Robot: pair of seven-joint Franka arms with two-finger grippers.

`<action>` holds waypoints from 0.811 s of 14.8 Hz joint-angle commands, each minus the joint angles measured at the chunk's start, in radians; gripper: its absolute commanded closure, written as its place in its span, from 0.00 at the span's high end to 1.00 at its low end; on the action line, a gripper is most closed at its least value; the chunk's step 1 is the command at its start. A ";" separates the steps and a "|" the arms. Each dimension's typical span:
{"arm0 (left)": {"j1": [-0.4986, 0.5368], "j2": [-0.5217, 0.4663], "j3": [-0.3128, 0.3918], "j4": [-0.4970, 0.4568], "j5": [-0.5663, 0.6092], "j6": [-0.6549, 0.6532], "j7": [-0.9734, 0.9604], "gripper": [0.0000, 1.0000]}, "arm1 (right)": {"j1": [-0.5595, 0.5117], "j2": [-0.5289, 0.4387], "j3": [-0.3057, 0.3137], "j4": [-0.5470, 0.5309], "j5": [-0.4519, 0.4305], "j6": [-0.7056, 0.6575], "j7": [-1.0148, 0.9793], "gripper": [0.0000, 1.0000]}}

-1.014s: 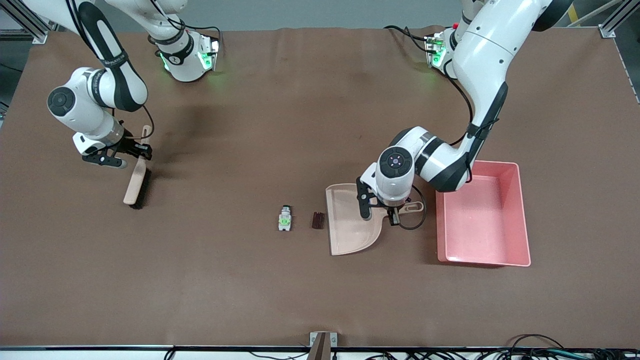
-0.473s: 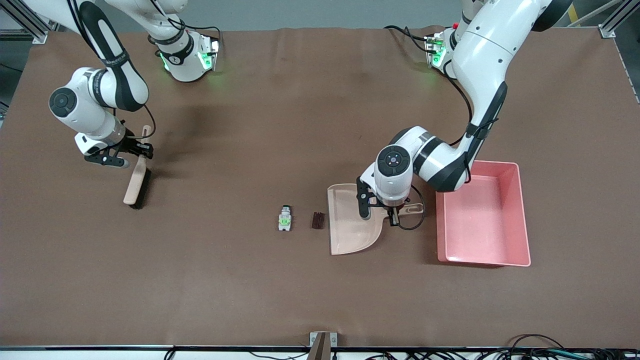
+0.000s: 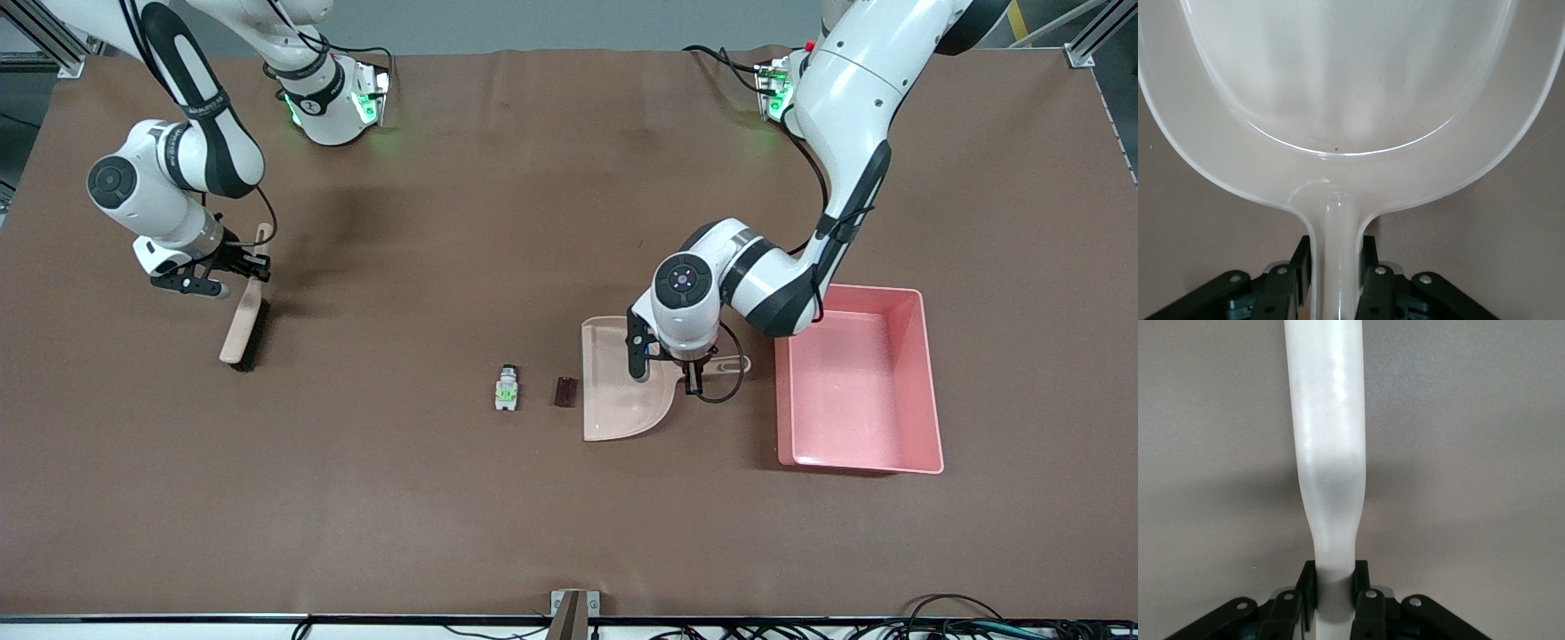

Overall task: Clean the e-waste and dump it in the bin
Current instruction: 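Lift the brush with the right gripper and carry it toward the components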

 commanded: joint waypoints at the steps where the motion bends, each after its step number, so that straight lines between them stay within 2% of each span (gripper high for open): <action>1: -0.007 0.006 0.000 0.011 0.016 -0.027 0.022 0.23 | 0.002 -0.024 0.006 -0.009 0.004 -0.008 -0.003 0.00; 8: -0.018 0.009 0.002 0.011 0.016 -0.027 0.022 0.23 | 0.132 -0.021 0.006 0.100 0.048 -0.051 0.003 0.00; 12: -0.019 0.009 0.002 0.011 0.016 -0.027 0.022 0.23 | 0.307 -0.014 0.004 0.152 0.217 -0.074 0.061 0.00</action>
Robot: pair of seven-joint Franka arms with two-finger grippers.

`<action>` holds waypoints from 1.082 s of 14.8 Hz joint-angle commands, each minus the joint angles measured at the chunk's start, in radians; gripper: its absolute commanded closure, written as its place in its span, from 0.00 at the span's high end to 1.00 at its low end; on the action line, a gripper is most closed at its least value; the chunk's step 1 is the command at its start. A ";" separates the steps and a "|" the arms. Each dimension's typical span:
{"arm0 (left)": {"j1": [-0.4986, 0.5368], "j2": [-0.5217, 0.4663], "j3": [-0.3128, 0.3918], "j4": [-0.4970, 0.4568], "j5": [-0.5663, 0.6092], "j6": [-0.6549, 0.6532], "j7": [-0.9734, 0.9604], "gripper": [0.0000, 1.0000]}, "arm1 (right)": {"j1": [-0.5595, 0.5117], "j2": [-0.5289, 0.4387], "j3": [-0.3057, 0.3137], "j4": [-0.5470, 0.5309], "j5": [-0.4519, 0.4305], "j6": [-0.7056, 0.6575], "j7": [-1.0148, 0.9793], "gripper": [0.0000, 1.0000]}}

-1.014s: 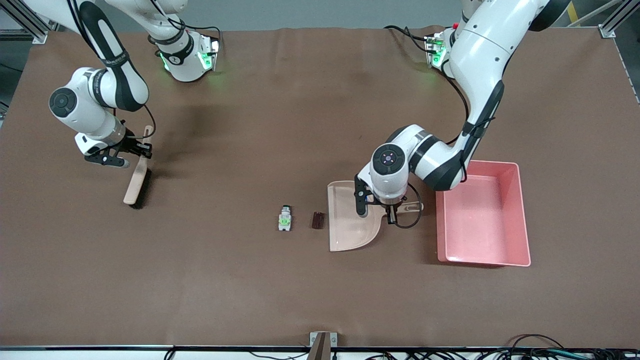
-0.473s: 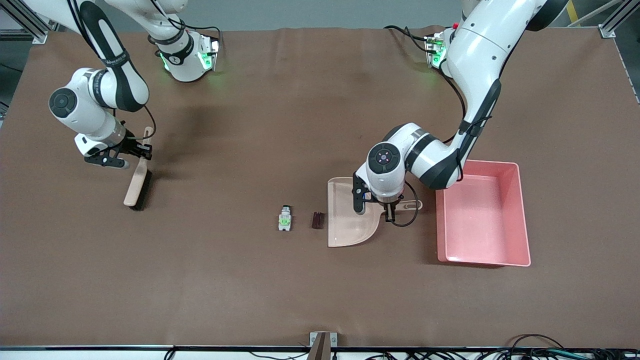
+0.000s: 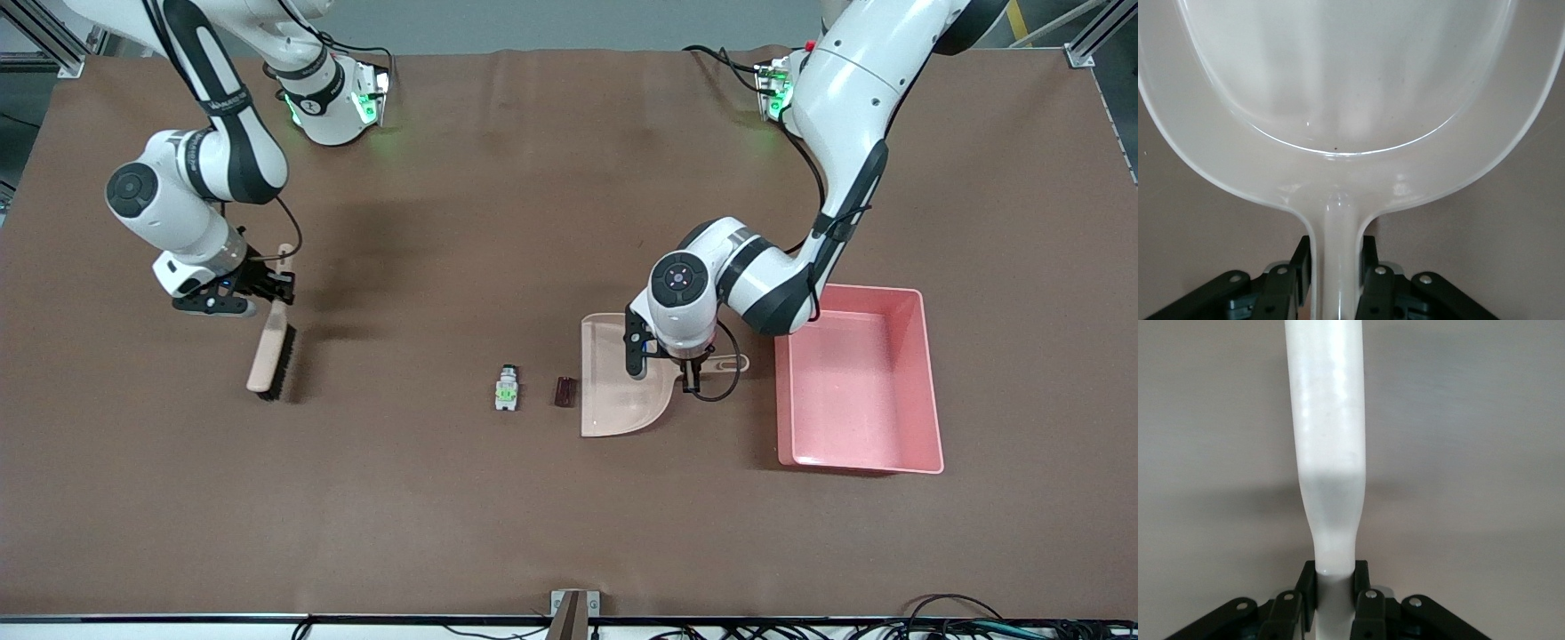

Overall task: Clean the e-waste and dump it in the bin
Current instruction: 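Lift the brush with the right gripper and carry it toward the components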

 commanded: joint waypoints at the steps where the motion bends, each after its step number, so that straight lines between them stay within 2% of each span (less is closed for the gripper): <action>1: -0.011 0.009 0.001 0.011 0.015 -0.020 0.014 0.23 | 0.135 -0.007 -0.006 0.050 0.071 -0.042 0.121 0.00; 2: -0.011 0.011 0.001 0.011 0.013 -0.020 0.014 0.23 | 0.189 0.002 -0.006 0.086 0.071 -0.065 0.211 0.00; 5: -0.011 0.015 0.001 0.011 0.013 -0.020 0.014 0.23 | 0.327 0.111 -0.008 0.259 0.071 -0.165 0.432 0.00; 9: -0.013 0.018 0.001 0.012 0.012 -0.020 0.014 0.23 | 0.450 0.291 -0.006 0.464 0.071 -0.183 0.647 0.00; 12: -0.013 0.018 0.001 0.012 0.010 -0.020 0.012 0.23 | 0.522 0.390 -0.008 0.596 0.070 -0.252 0.733 0.00; 16: -0.013 0.018 0.001 0.012 0.010 -0.020 0.012 0.23 | 0.570 0.432 -0.008 0.659 0.065 -0.260 0.733 0.00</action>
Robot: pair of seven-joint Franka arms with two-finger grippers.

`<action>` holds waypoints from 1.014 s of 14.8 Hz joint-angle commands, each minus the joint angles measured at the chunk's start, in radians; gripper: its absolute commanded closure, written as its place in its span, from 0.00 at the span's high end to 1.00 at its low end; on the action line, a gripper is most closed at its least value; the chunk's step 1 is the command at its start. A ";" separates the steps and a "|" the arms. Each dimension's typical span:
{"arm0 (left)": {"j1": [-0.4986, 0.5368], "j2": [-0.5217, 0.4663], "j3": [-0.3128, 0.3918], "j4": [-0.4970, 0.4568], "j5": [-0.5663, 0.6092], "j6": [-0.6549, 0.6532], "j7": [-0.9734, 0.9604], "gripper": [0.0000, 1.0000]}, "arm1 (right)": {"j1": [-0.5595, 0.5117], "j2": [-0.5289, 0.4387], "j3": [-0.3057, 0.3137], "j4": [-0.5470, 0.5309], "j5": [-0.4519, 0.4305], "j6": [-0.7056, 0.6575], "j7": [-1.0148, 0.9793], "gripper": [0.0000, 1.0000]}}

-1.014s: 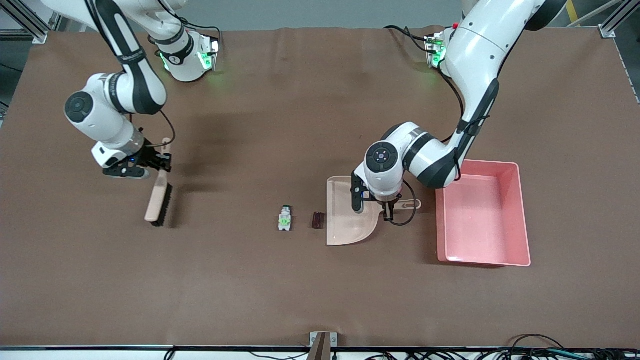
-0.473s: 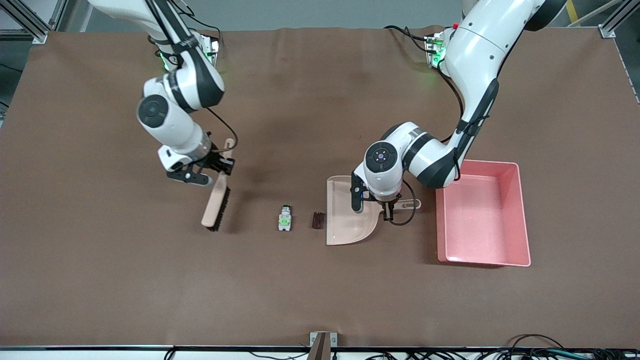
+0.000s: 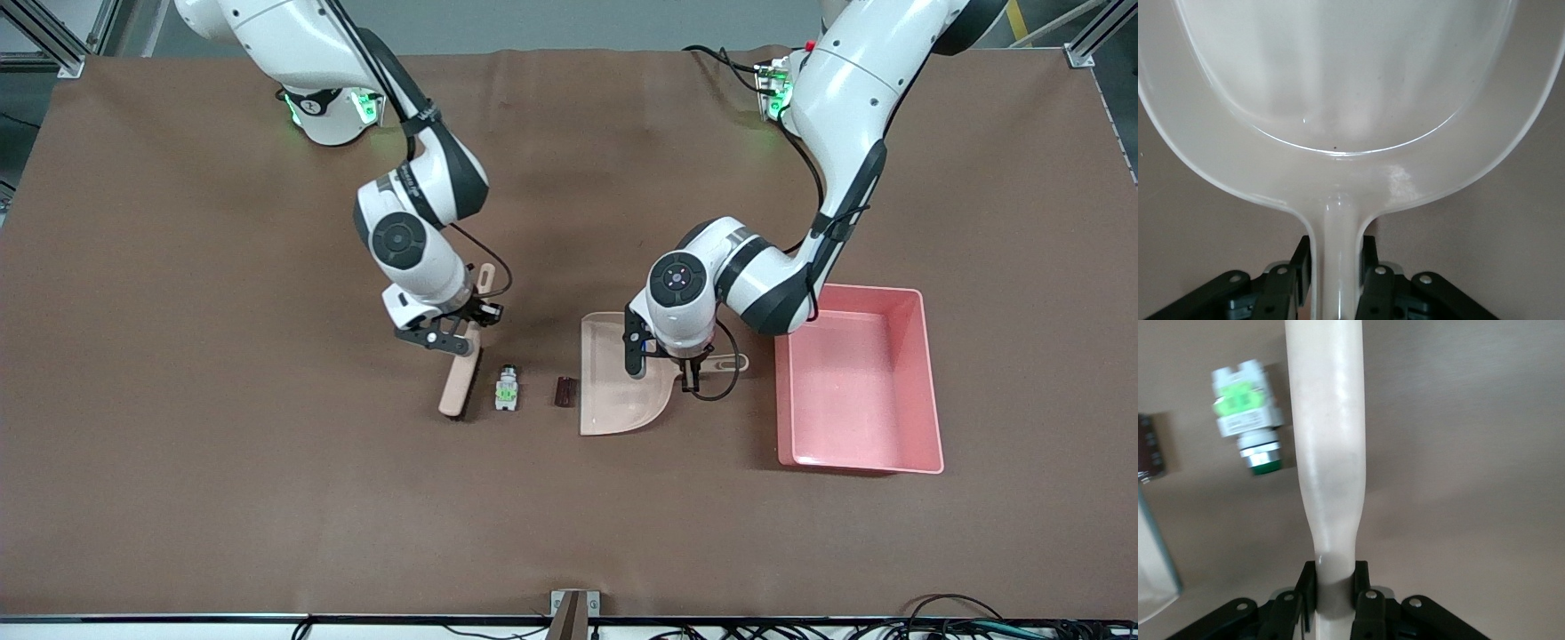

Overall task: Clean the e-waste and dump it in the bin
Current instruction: 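Lower the brush behind the components with the right gripper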

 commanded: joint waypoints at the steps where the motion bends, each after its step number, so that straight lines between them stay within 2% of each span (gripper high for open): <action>1: -0.009 0.017 0.000 0.012 0.010 -0.017 0.012 0.23 | 0.023 0.017 -0.013 0.042 0.013 -0.024 0.009 0.00; 10: -0.010 0.025 0.000 0.012 0.007 -0.017 0.005 0.23 | 0.052 0.058 -0.015 0.065 0.010 -0.021 0.036 0.00; 15: -0.010 0.029 0.000 0.012 0.007 -0.017 0.002 0.23 | 0.085 0.104 -0.013 0.128 0.011 -0.024 0.084 0.00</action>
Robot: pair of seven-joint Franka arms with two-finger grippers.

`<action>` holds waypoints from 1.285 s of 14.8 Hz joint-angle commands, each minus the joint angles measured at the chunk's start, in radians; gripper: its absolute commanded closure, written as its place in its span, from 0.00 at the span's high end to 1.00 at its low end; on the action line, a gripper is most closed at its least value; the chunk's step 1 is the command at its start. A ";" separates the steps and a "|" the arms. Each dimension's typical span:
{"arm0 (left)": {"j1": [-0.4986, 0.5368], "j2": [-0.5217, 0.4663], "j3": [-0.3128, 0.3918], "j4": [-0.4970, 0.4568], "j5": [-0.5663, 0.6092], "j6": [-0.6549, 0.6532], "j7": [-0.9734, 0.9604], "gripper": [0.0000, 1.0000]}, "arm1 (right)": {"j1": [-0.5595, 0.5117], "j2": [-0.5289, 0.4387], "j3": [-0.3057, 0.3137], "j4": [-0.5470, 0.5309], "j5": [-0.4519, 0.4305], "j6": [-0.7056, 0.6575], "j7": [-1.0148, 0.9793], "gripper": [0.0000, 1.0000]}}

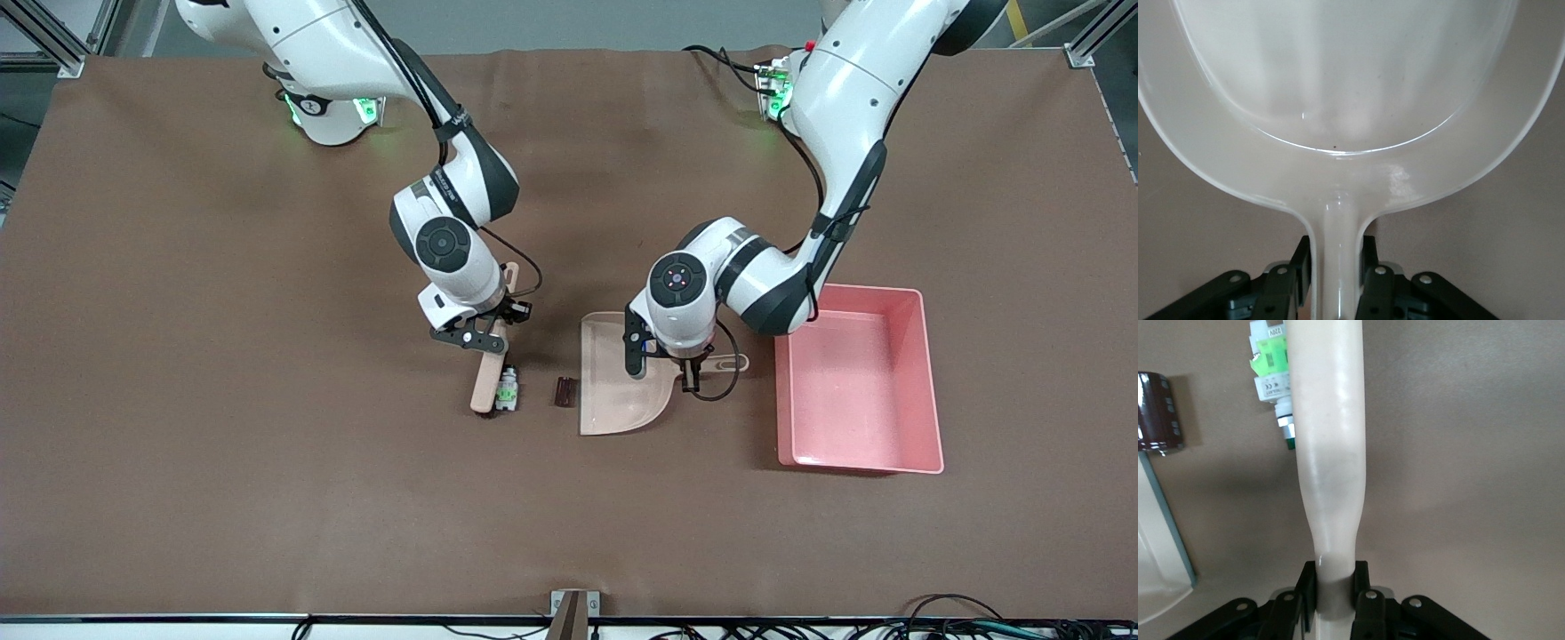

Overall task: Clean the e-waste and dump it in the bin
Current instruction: 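Lower the brush behind the components with the right gripper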

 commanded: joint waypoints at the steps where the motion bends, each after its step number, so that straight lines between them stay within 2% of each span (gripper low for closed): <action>1: -0.010 0.028 0.000 0.012 0.007 -0.016 0.002 0.23 | 0.042 0.042 -0.011 0.069 0.011 -0.009 0.060 0.00; 14: -0.012 0.029 0.000 0.012 0.010 -0.016 -0.009 0.23 | 0.117 0.128 -0.011 0.218 0.021 -0.014 0.144 0.00; 19: -0.027 0.029 0.000 0.012 0.007 -0.016 -0.009 0.23 | 0.140 0.155 -0.009 0.281 0.019 -0.067 0.203 0.00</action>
